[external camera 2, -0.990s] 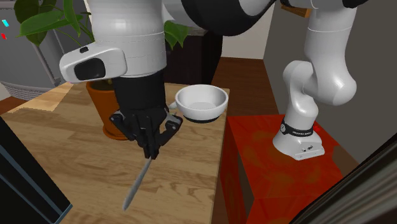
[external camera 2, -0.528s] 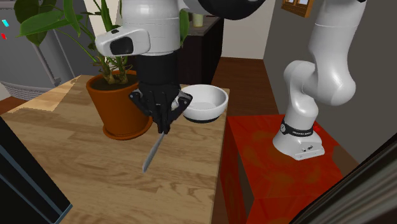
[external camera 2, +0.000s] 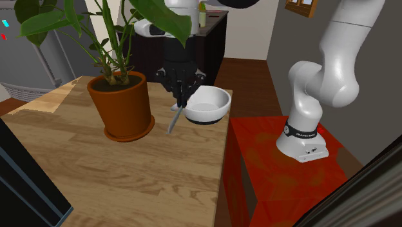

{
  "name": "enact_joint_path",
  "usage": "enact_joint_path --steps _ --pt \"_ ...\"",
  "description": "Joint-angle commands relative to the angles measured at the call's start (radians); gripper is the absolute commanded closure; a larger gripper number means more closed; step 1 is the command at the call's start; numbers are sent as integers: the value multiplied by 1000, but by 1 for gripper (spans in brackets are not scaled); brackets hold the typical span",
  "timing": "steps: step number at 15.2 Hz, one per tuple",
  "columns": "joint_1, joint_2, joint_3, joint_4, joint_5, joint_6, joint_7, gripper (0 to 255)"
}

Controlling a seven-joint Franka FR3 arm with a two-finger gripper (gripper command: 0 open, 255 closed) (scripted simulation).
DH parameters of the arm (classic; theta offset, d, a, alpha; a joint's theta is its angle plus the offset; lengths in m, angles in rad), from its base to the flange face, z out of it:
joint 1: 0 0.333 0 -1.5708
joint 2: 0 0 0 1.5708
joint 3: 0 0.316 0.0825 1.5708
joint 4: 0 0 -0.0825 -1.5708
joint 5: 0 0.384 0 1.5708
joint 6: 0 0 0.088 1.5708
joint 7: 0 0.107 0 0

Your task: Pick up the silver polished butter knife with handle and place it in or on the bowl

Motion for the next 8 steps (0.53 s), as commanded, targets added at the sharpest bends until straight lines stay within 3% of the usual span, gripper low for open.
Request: enact_joint_path --steps 1,8 --pt "-18 -47 -26 -47 1 -2 -46 255" --pt "-81 -178 -124 -163 -21 -25 -197 255"
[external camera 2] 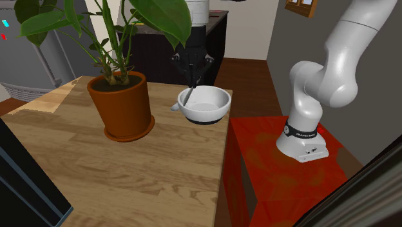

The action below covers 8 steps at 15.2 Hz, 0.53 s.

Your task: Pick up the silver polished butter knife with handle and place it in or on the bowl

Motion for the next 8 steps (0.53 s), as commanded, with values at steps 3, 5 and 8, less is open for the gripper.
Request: enact_joint_path --steps 3,5,8 --pt "-37 -66 -59 -53 -22 -16 -87 255" --pt "-56 -90 -91 -69 -36 -26 -131 255" --pt "-83 -116 -135 -96 -56 -26 -192 255"
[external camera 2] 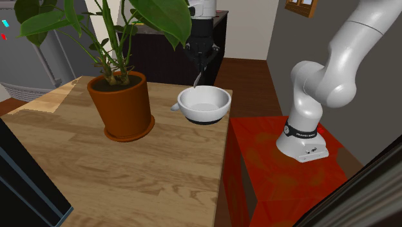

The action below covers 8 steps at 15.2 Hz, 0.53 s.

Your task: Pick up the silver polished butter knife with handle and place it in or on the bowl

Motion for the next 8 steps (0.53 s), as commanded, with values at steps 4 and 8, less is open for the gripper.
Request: enact_joint_path --steps 4,8 --pt "-8 -9 -14 -73 -7 63 -20 255" --pt "-9 -1 -17 -120 -7 118 -23 255"
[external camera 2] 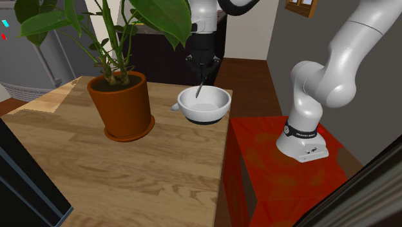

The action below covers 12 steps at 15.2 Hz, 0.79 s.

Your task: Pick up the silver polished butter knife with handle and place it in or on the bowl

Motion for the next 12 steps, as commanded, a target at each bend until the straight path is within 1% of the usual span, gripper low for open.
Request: enact_joint_path --steps 1,8,12 --pt "-1 6 -3 -23 0 30 -3 255" --pt "-1 33 -8 -96 1 129 -9 255" --pt "-1 36 -9 -102 2 139 -10 255"
